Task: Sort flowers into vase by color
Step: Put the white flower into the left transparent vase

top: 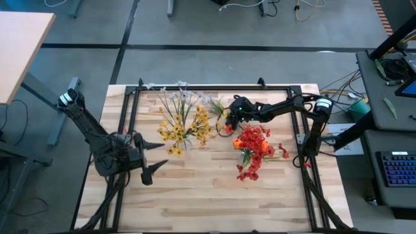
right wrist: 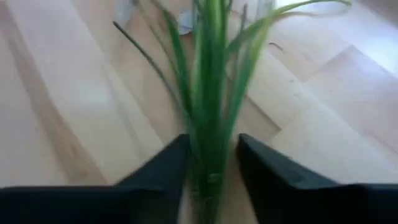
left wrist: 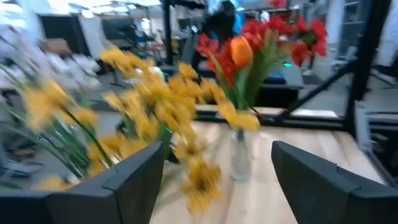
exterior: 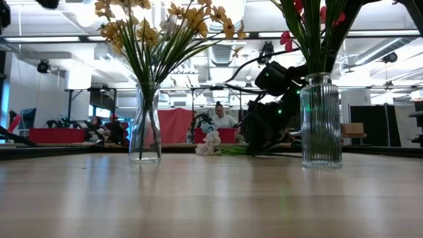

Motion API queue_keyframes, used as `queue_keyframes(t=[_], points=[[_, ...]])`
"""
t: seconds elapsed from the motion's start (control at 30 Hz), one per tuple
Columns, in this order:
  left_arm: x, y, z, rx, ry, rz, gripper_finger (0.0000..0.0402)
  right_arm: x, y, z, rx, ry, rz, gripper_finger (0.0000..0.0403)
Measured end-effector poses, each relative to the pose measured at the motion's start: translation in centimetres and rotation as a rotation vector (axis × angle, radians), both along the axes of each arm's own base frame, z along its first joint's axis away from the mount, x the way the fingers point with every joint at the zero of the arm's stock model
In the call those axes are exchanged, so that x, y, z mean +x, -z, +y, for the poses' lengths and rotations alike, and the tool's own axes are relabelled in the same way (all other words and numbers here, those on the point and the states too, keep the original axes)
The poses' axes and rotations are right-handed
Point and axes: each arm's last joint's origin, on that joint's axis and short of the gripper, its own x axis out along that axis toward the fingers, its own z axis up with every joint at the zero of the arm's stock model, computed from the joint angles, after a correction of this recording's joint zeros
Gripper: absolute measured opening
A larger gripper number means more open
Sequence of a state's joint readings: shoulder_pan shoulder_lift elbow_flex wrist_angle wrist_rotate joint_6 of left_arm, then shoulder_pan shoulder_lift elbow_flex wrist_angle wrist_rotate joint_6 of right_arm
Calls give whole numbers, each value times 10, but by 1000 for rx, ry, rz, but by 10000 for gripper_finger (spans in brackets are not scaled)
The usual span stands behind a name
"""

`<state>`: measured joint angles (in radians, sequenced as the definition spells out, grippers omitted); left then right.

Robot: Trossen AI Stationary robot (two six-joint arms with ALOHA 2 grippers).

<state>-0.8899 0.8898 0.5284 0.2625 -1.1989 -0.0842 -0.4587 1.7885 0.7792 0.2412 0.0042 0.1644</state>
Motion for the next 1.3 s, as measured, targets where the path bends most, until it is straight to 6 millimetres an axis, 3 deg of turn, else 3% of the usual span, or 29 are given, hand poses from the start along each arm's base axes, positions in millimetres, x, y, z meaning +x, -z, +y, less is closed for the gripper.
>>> queue_keyframes(t=[0.17,0.3,0.4,0.57,0.67,0.77,1.07,1.3], points=[[0,-23,2,72,-122,-1,280,-1,-3,0,-9,10,1,24],[-1,-46,4,127,-187,9,280,-5,-12,-1,-15,0,8,16],[-2,-70,5,149,-177,2,280,-15,-30,-6,-62,22,30,15],[-5,-107,9,200,-63,-16,280,-28,-95,-17,-205,75,-22,14],[-5,-119,12,238,55,-20,280,-35,-137,-15,-288,67,-106,14],[-2,-127,18,240,64,-30,280,-43,-188,-10,-384,62,-217,13],[15,-131,35,279,134,-57,280,-61,-305,10,-555,-7,-422,13],[36,-127,49,302,147,-50,280,-51,-379,52,-659,-227,-638,13]])
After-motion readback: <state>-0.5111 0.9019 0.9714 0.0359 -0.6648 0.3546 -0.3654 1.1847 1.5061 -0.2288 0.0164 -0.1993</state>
